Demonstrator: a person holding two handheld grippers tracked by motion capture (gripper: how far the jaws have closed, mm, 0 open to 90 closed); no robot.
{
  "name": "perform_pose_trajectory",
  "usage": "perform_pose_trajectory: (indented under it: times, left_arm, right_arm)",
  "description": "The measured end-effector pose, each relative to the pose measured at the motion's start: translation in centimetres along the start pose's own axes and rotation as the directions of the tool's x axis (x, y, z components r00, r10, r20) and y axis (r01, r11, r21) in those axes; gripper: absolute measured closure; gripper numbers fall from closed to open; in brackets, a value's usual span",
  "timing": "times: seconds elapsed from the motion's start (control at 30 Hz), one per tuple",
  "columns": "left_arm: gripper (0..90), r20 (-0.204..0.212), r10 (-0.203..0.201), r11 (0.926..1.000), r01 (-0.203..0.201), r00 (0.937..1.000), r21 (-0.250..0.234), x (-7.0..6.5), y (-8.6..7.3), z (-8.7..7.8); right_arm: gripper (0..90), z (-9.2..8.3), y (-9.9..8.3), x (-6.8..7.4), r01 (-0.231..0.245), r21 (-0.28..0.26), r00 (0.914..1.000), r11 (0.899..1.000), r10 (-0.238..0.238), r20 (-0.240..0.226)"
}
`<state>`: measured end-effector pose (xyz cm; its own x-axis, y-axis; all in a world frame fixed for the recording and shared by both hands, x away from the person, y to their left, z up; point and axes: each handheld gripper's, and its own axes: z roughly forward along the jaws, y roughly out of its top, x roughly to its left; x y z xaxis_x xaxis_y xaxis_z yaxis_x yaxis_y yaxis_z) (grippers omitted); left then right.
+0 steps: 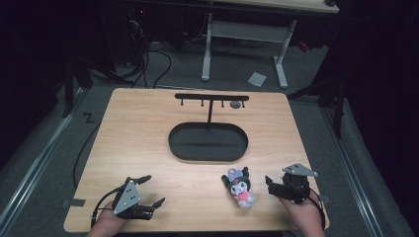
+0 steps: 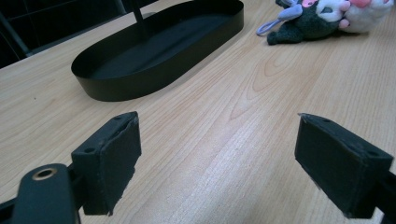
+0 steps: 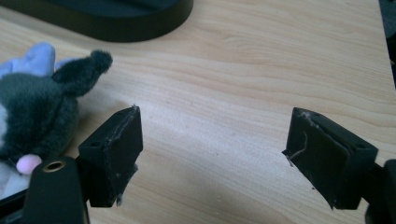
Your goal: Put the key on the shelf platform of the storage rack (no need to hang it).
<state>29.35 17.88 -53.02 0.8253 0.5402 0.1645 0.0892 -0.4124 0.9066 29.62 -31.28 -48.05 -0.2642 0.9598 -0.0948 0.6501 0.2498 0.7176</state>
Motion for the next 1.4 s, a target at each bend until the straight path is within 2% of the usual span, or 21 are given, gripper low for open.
perform_pose_trajectory:
  times: [0.07, 0.1, 0.2, 0.23, 0.3, 0.33, 0.43, 0.57, 0.6, 0.63, 0.77, 0.9, 1.03, 1.07, 1.13, 1.23, 1.33, 1.4]
  left_arm:
    - [15.0, 0.000, 0.003, 1.0000, -0.003, 1.0000, 0.000, 0.0, 0.0, 0.0]
    - [15.0, 0.001, 0.003, 1.0000, -0.003, 1.0000, 0.000, 0.0, 0.0, 0.0]
    - [15.0, 0.001, 0.001, 1.0000, -0.001, 1.0000, 0.000, 0.0, 0.0, 0.0]
    - [15.0, 0.002, -0.001, 1.0000, 0.001, 1.0000, 0.000, 0.0, 0.0, 0.0]
    - [15.0, 0.002, -0.001, 1.0000, 0.001, 1.0000, 0.000, 0.0, 0.0, 0.0]
    - [15.0, 0.003, 0.000, 1.0000, 0.000, 1.0000, 0.000, 0.0, 0.0, 0.0]
    - [15.0, 0.003, 0.000, 1.0000, 0.000, 1.0000, 0.000, 0.0, 0.0, 0.0]
    - [15.0, 0.003, -0.003, 1.0000, 0.004, 1.0000, -0.001, 0.0, 0.0, 0.0]
    - [15.0, 0.003, -0.003, 1.0000, 0.004, 1.0000, -0.001, 0.0, 0.0, 0.0]
    - [15.0, 0.004, -0.004, 1.0000, 0.004, 1.0000, -0.001, 0.0, 0.0, 0.0]
    - [15.0, 0.005, 0.000, 1.0000, 0.000, 1.0000, -0.001, 0.0, 0.0, 0.0]
    - [15.0, 0.005, -0.001, 1.0000, 0.001, 1.0000, -0.002, 0.0, 0.0, 0.0]
    - [15.0, 0.007, -0.004, 1.0000, 0.004, 1.0000, -0.003, 0.0, 0.0, 0.0]
    - [15.0, 0.007, -0.004, 1.0000, 0.005, 1.0000, -0.004, 0.0, 0.0, 0.0]
    - [15.0, 0.007, -0.004, 1.0000, 0.004, 1.0000, -0.004, 0.0, 0.0, 0.0]
    - [15.0, 0.006, -0.004, 1.0000, 0.004, 1.0000, -0.003, 0.0, 0.0, 0.0]
    - [15.0, 0.007, -0.004, 1.0000, 0.004, 1.0000, -0.004, 0.0, 0.0, 0.0]
    - [15.0, 0.009, -0.005, 1.0000, 0.005, 0.9999, -0.003, 0.0, 0.0, 0.0]
  right_arm:
    - [18.4, 0.0, 0.1, 0.0, 0.004, 0.015, 1.0000, 1.000, -0.004, 0.000]
    - [18.1, 0.1, 0.4, 0.0, -0.002, 0.048, 1.0000, 0.999, 0.002, -0.008]
    - [18.2, 0.1, 0.7, 0.0, -0.014, 0.071, 0.9998, 0.997, 0.015, -0.010]
    - [18.1, 0.2, 0.9, -0.1, -0.019, 0.097, 0.9997, 0.995, 0.020, -0.011]
    - [18.1, 0.3, 1.0, -0.1, -0.017, 0.108, 0.9998, 0.994, 0.018, -0.012]
    - [18.3, 0.5, 1.3, -0.3, -0.016, 0.141, 0.9998, 0.990, 0.018, -0.013]
    - [19.3, 0.9, 1.7, -0.7, -0.050, 0.204, 0.9977, 0.978, 0.058, -0.035]
    - [20.9, 1.0, 2.3, -0.9, -0.042, 0.271, 0.9972, 0.962, 0.057, -0.048]
    - [20.9, 1.0, 2.3, -0.9, -0.042, 0.271, 0.9972, 0.962, 0.057, -0.048]
    - [21.0, 1.1, 2.5, -1.0, -0.031, 0.308, 0.9973, 0.951, 0.050, -0.055]
    - [21.2, 1.2, 2.8, -0.8, 0.004, 0.371, 0.9979, 0.929, 0.020, -0.061]
    - [21.6, 1.1, 3.1, -0.3, 0.062, 0.423, 0.9968, 0.904, -0.034, -0.072]
    - [21.4, 0.9, 3.4, 0.2, 0.108, 0.480, 0.9923, 0.871, -0.064, -0.106]
    - [21.3, 0.9, 3.4, 0.3, 0.120, 0.497, 0.9910, 0.860, -0.074, -0.111]
    - [21.2, 0.8, 3.6, 0.5, 0.143, 0.516, 0.9888, 0.844, -0.099, -0.112]
    - [21.0, 0.5, 3.8, 0.9, 0.157, 0.540, 0.9866, 0.827, -0.106, -0.124]
    - [18.8, 0.1, 3.9, 1.6, 0.199, 0.558, 0.9789, 0.806, -0.136, -0.153]
    - [17.8, -0.2, 3.9, 2.1, 0.225, 0.556, 0.9725, 0.800, -0.150, -0.179]
